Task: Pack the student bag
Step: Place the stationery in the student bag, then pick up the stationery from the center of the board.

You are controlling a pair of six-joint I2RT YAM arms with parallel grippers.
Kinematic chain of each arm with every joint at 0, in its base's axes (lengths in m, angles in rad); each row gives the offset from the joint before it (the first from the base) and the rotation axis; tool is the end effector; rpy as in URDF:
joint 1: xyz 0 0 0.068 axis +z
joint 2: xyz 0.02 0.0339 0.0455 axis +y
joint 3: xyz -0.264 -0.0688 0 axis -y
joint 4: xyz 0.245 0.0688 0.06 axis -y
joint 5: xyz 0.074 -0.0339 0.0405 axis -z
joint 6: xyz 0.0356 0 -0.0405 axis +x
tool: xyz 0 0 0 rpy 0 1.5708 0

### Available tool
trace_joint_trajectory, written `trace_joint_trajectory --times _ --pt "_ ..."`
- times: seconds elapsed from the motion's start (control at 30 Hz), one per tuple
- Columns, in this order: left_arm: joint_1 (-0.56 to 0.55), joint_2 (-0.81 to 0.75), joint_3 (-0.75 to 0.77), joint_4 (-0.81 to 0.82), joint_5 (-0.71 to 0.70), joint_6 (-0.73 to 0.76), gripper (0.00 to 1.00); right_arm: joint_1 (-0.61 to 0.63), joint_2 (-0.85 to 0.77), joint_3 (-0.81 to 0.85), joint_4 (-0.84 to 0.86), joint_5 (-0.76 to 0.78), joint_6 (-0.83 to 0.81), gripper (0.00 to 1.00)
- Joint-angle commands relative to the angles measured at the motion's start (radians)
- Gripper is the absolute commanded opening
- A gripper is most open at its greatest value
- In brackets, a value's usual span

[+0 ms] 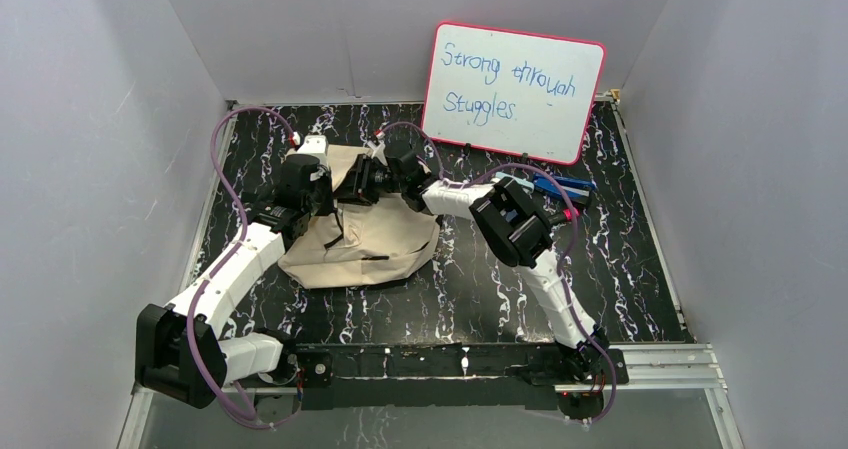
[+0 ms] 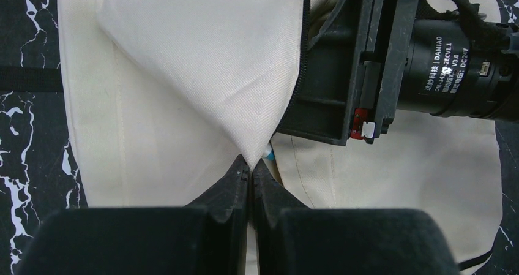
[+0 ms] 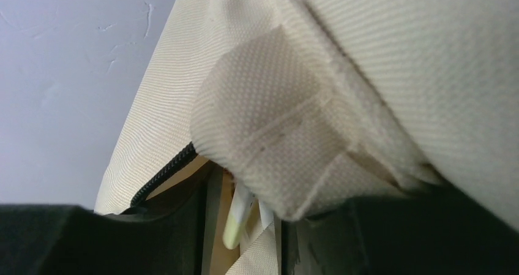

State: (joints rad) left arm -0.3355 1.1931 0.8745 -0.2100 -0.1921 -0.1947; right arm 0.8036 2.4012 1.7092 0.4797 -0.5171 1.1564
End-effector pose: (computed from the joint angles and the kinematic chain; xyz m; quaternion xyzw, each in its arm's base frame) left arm 0.2555 -0.0819 0.2842 0.0131 0.8645 -0.0496 0.5000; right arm 0.3652 0.4041 0.1593 -0.0261 0.7687 0.6152 0.1731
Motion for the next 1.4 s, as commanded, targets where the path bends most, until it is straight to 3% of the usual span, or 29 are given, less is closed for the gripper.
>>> trace_joint_trajectory --times 0.0,0.33,0.63,0.9,1.23,1.37 --pt "0.005 -0.035 0.027 0.004 0.005 0.0 0.0 0.019 -0.067 0.003 -0.008 0.021 -0.084 0.48" --pt "0.006 -0.036 0.027 0.003 0.009 -0.001 0.0 0.018 -0.204 -0.092 -0.112 0.114 -0.256 0.56" --pt "0.006 -0.039 0.025 0.002 0.009 0.0 0.0 0.016 -0.391 -0.257 -0.174 0.235 -0.419 0.56" --pt "0.006 -0.038 0.026 0.0 0.009 0.0 0.0 -0.028 -0.521 -0.388 -0.188 0.239 -0.476 0.55" --pt "0.006 -0.037 0.026 0.0 0.024 -0.006 0.0 -0.221 -0.882 -0.674 -0.403 0.458 -0.637 0.56" --pt "0.006 -0.028 0.028 -0.001 0.025 -0.006 0.0 -0.326 -1.037 -0.776 -0.54 0.635 -0.657 0.62"
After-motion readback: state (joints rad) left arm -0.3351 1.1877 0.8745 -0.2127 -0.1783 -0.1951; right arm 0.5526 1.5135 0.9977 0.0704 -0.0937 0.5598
